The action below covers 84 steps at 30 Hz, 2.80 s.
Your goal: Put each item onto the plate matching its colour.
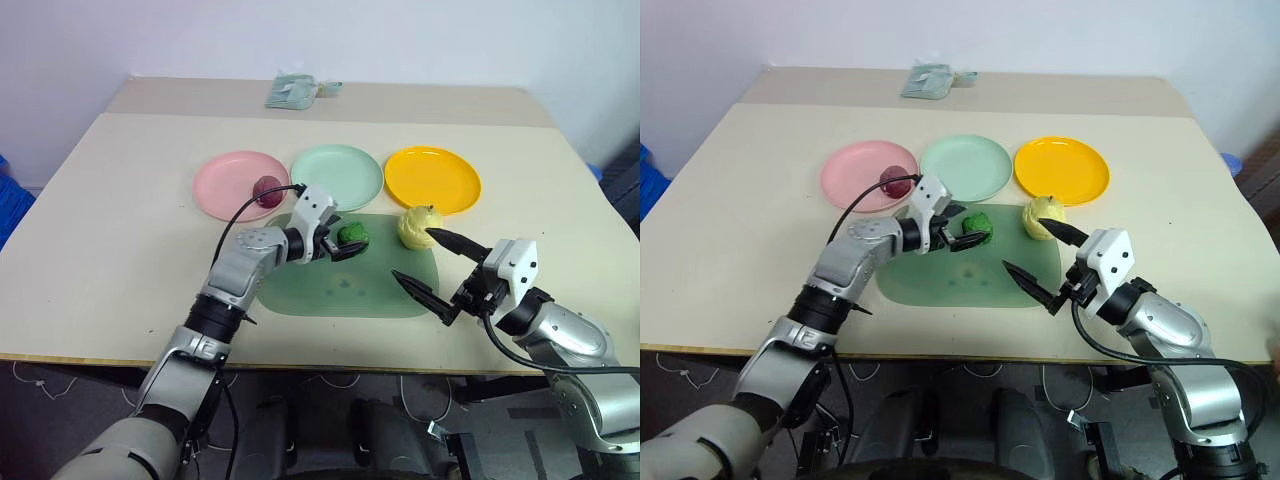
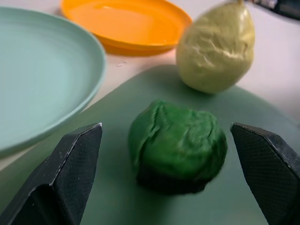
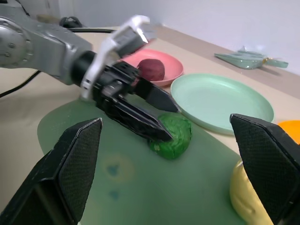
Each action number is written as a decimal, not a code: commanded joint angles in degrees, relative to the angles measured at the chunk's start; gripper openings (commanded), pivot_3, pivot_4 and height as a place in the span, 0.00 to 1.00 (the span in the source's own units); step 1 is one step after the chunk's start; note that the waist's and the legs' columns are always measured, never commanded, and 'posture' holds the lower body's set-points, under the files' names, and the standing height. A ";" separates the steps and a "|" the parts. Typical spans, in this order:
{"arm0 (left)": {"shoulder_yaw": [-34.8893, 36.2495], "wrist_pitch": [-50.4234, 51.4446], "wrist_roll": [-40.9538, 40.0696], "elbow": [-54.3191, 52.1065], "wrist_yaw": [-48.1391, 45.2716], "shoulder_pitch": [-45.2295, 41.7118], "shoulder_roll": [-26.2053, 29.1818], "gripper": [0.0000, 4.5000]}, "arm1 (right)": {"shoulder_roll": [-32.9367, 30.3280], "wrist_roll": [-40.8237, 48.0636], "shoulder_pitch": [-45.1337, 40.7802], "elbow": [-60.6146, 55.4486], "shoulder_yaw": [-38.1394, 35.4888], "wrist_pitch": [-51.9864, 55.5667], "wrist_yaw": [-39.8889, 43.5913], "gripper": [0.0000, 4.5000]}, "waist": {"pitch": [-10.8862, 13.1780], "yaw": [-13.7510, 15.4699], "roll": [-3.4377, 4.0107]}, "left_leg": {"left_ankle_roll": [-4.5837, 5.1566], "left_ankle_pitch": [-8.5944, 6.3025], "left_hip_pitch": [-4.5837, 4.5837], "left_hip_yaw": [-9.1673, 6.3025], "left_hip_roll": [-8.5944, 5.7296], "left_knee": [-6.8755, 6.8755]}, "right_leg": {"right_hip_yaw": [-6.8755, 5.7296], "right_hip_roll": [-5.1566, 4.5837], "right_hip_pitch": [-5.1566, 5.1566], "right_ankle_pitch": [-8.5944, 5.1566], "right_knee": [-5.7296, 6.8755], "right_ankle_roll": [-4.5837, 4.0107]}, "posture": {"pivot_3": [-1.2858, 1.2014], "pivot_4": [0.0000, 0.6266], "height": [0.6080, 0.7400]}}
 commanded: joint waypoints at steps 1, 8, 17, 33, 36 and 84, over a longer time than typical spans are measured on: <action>-1.02 -2.59 2.89 3.28 0.88 -2.75 -1.95 0.88 | 0.27 -0.21 1.29 -3.10 -1.84 -1.30 -0.59 1.00 | 0.00 0.00 0.00 | 0.00 0.00 0.00 0.00 0.00 0.00 | 0.00 0.02 0.00 0.00 0.00 0.00 | 0.52 0.24 1.00; 3.22 -4.06 2.65 7.38 4.26 -5.07 -4.90 0.48 | 0.41 -0.62 3.38 -3.31 -3.09 -2.29 -1.00 1.00 | 0.00 0.01 0.00 | 0.03 -0.01 -0.02 0.00 0.00 0.03 | -0.01 0.10 -0.01 0.00 0.00 0.02 | 0.52 0.24 1.00; 20.44 -11.85 -2.54 36.90 15.62 -27.88 -8.08 0.99 | 0.33 -0.95 2.97 -4.15 -2.87 -1.61 -2.38 1.00 | 0.04 0.14 -0.06 | 0.09 -0.04 -0.14 -0.12 -0.10 0.15 | -0.14 0.15 -0.01 -0.02 0.01 0.21 | 0.52 0.24 1.00; 20.26 -22.23 -3.93 21.65 -2.97 -13.43 -5.86 0.99 | 1.66 -6.80 -3.62 1.22 1.62 0.30 -7.24 1.00 | -0.03 -0.72 0.05 | 0.20 -0.11 -0.05 -0.03 -0.17 0.07 | -0.07 0.01 0.01 -0.07 0.07 0.34 | 0.52 0.24 1.00; 17.69 -12.05 -9.73 -1.12 -12.29 1.19 0.98 0.99 | 2.83 -9.72 -7.06 6.43 3.08 -0.52 -8.43 1.00 | -0.01 -1.70 0.07 | 0.17 -0.09 -0.03 -0.03 -0.08 0.06 | -0.03 -0.01 -0.03 -0.06 0.14 0.30 | 0.52 0.24 1.00; 30.78 3.44 -38.06 -61.89 -13.92 47.11 35.54 0.99 | 5.96 -15.63 -29.33 41.91 5.25 -12.73 1.28 1.00 | 0.07 -1.81 0.41 | -0.04 -0.02 -0.06 0.17 -0.05 -0.12 | -0.20 -0.47 -0.04 0.02 0.06 0.04 | 0.52 0.24 1.00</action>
